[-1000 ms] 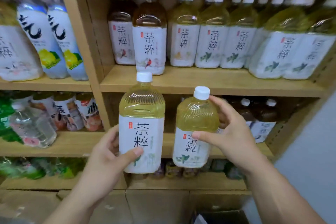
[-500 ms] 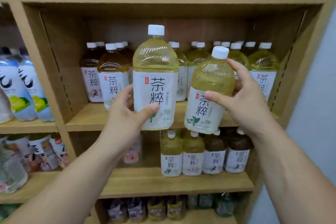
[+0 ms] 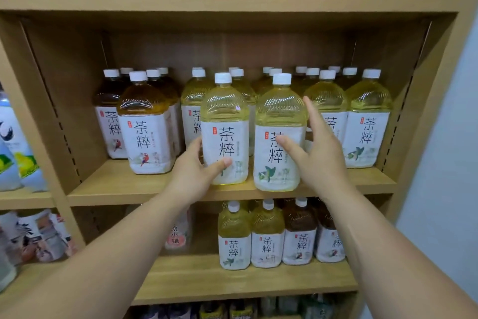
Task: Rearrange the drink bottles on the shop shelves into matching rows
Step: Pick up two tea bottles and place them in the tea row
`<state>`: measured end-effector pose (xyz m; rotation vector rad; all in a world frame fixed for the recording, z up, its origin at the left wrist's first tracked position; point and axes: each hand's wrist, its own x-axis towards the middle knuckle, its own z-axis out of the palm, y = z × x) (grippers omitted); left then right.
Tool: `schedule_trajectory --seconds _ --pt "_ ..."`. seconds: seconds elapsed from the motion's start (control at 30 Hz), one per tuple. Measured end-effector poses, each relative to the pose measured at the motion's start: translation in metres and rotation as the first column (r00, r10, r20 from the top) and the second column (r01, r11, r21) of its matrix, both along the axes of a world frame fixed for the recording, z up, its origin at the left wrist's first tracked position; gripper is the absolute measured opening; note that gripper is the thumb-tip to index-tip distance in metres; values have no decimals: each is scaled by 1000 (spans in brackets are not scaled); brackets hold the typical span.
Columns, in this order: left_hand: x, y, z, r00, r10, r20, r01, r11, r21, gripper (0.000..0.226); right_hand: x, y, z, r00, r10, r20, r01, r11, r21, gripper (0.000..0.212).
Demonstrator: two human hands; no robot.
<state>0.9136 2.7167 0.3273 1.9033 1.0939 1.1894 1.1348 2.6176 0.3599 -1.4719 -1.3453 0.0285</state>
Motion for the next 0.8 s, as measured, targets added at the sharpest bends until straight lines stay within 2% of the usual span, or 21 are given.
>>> schedule_trajectory --seconds 0.1,0.2,0.3,0.37,0.43,0.5,0.67,0.8 --pt "5 6 -1 995 58 -87 -52 997 64 54 0 9 -9 1000 -27 12 27 999 27 86" --pt "13 15 -2 989 73 -131 -61 994 96 55 2 20 -17 984 -161 79 154 984 91 80" --pt "24 26 -1 986 44 -162 -31 996 83 53 7 29 -37 919 -342 197 303 931 203 72" --pt "29 32 0 985 39 -168 -24 996 90 55 10 35 -54 842 -428 327 392 903 173 84" --pt "32 35 0 985 47 -164 -27 992 123 59 12 37 -62 807 -432 402 430 897 101 100" --pt "33 36 -1 988 36 -147 -15 990 139 66 15 40 -58 822 -407 397 431 902 33 108" --pt "39 38 3 988 71 -138 -46 983 177 80 17 43 -52 862 -346 372 410 905 -109 110" --pt "39 36 2 989 31 -144 -7 987 160 68 20 44 -52 863 -329 383 405 904 -137 111"
